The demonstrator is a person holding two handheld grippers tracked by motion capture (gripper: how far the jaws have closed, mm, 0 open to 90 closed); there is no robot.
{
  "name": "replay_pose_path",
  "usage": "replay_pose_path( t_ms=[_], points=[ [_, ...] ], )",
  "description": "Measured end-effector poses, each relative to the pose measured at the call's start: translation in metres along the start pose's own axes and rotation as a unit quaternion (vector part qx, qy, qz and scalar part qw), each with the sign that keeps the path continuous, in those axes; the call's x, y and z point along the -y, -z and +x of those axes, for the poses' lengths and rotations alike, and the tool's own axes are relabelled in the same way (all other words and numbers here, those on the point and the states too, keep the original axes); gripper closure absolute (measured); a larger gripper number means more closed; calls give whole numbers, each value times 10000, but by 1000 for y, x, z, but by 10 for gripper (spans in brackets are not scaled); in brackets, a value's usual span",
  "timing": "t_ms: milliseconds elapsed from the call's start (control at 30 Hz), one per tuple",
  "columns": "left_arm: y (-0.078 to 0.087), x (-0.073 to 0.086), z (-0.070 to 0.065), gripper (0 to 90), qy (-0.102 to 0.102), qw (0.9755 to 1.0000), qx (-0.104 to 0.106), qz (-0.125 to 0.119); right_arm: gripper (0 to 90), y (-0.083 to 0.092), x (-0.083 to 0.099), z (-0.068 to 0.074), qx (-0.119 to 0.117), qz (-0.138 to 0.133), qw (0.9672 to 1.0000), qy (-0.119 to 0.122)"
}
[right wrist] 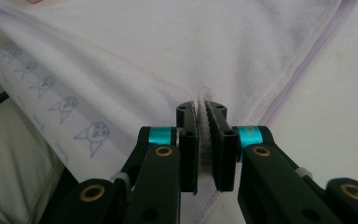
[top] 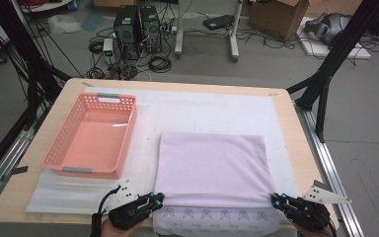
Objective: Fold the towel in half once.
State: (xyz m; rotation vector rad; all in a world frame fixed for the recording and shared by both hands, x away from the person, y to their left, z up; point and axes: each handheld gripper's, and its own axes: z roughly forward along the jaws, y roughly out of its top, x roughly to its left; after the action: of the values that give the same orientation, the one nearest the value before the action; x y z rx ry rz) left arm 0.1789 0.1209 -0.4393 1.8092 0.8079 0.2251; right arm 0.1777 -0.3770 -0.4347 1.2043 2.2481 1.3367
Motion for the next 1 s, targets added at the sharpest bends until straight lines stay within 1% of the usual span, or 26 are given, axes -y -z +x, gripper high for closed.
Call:
replay_pose_path(
  t_ms=[67,100,133,200,267,333,367,400,433,467,500,533,567,600,633,667,733,767,800,867,933,1000],
  points=[
    [2,3,-5,861,12,10000,-44,42,837,1,2,1,-4,26,10000,4],
    [3,4,-7,861,26,10000,-60,51,838,2,3,3,1,60,10000,-46],
    [5,6,-9,861,-2,9999,-81,82,838,3,4,4,0,57,10000,-42],
    [8,9,-13,861,27,9999,-92,98,838,6,6,9,29,75,10000,-29],
    [10,12,-17,860,22,9998,-56,163,838,10,10,14,37,115,9999,-40],
    [12,14,-21,860,-39,9997,-44,245,835,13,14,19,54,196,9998,4],
    [12,14,-22,854,-28,9998,-23,214,816,14,16,20,55,207,9998,-10],
    [12,13,-22,827,32,9999,59,125,762,16,17,21,57,211,9997,-51],
    [12,11,-20,719,54,9999,51,75,681,17,17,20,115,191,9997,-120],
    [12,9,-18,599,105,9999,37,12,670,18,16,18,167,116,9997,-148],
    [12,6,-14,537,93,9999,31,-59,649,19,14,16,179,10,9996,-196],
    [12,4,-10,520,101,9998,-42,-145,617,20,12,13,229,-110,9994,-249],
    [10,-1,-3,494,199,9995,-129,-221,616,21,9,9,289,-217,9988,-316],
    [9,-3,2,475,256,9993,-143,-244,619,20,5,4,341,-303,9984,-347],
    [8,-6,8,475,305,9990,-188,-277,626,19,3,1,391,-310,9981,-359],
    [6,-8,12,477,311,9988,-218,-320,643,16,-1,-2,460,-330,9978,-359],
    [0,-13,21,484,283,9986,-289,-343,683,9,-6,-8,539,-311,9977,-279],
    [-3,-15,27,500,275,9986,-284,-364,710,5,-9,-11,590,-304,9975,-232],
    [-7,-18,32,502,314,9983,-318,-364,732,1,-13,-13,608,-260,9975,-239],
    [-15,-24,42,503,351,9983,-339,-332,760,-8,-20,-18,679,-265,9972,-173],
    [-25,-29,51,505,429,9977,-369,-372,764,-17,-28,-24,694,-272,9971,-140],
    [-33,-34,57,509,436,9977,-362,-366,764,-27,-37,-29,709,-199,9972,-119]
  ],
)
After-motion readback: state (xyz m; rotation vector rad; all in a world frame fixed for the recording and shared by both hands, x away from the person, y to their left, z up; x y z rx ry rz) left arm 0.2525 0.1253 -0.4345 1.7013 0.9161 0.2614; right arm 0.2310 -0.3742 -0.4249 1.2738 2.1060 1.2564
